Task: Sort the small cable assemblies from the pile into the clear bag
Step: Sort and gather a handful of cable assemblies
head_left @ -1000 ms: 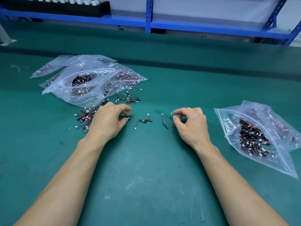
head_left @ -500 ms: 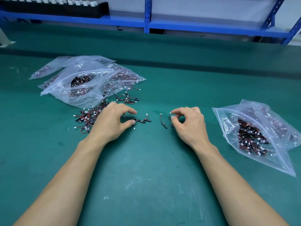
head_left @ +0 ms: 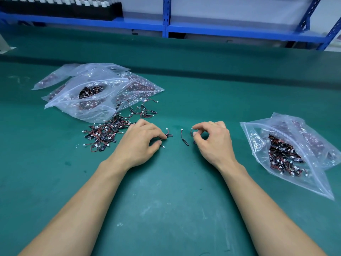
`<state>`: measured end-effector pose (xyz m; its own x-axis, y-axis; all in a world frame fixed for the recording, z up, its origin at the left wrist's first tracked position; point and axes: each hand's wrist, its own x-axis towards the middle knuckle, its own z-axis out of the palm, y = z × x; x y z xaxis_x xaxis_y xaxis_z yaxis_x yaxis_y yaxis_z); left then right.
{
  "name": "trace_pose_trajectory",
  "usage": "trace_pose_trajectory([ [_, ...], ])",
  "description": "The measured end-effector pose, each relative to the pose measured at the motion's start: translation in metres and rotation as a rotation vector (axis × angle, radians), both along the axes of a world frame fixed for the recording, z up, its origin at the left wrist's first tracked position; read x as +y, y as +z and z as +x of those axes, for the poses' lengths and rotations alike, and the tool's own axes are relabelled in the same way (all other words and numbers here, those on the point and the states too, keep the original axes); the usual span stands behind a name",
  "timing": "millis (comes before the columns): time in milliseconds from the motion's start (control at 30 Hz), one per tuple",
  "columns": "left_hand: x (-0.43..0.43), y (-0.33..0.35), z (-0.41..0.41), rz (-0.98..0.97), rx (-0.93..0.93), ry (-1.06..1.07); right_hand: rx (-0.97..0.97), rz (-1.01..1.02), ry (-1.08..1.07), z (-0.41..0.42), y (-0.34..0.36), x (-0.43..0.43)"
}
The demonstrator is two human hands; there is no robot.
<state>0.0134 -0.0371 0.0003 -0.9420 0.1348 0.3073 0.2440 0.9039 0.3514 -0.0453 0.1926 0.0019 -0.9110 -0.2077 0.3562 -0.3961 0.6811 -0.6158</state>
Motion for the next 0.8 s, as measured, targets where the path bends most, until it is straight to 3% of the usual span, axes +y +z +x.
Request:
trace_pose_trajectory([
  [233, 0.009, 0.0, 0.002, 0.003, -0.028, -0.094, -0.003, 0.003, -0.004, 0.0, 0.0, 0.0],
  [600, 0.002, 0.005, 0.003, 0.026, 0.058, 0.089, -0.009, -0.011, -0.018, 0.0, 0.0, 0.0],
  [800, 0.018, 0.005, -0.001, -0.051, -0.004, -0.041, -0.007, -0.018, -0.022, -0.001, -0.001, 0.0],
])
